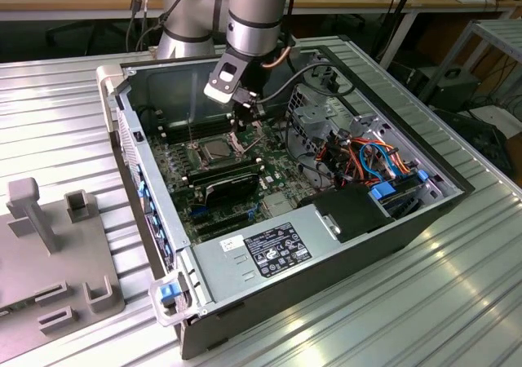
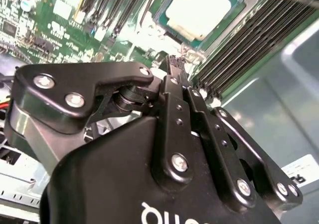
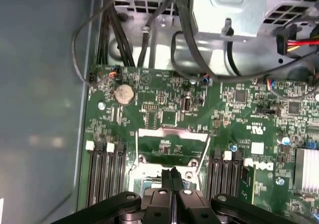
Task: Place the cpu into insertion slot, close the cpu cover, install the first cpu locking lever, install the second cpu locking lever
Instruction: 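Close the cpu cover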
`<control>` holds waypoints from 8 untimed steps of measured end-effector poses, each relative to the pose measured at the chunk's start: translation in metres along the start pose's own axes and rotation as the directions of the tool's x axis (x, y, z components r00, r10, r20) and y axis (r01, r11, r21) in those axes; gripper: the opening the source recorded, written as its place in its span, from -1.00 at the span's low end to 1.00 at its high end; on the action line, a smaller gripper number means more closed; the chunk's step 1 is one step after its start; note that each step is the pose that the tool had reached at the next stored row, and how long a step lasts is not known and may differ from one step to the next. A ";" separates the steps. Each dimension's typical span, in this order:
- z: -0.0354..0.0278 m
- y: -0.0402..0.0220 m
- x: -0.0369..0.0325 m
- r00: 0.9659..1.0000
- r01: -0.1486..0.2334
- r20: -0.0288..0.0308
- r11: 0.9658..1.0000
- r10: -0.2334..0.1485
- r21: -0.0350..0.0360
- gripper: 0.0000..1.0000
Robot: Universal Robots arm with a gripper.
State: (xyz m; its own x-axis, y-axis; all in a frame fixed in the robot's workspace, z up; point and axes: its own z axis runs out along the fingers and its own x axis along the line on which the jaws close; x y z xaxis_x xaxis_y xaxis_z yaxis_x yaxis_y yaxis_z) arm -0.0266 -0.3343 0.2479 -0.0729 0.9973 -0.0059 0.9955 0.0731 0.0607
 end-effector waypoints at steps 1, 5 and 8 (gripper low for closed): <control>-0.0014 0.0004 0.0000 1.000 0.000 0.000 1.000 0.000 0.002 -0.79; -0.0119 0.0016 0.0003 1.000 0.000 -0.001 1.000 0.000 0.007 -0.79; -0.0135 0.0088 0.0000 1.000 0.000 -0.001 1.000 0.000 0.013 -0.79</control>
State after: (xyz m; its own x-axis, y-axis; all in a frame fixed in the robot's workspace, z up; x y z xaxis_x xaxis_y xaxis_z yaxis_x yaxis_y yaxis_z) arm -0.0187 -0.3336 0.2620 -0.0729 0.9973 -0.0052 0.9962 0.0731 0.0480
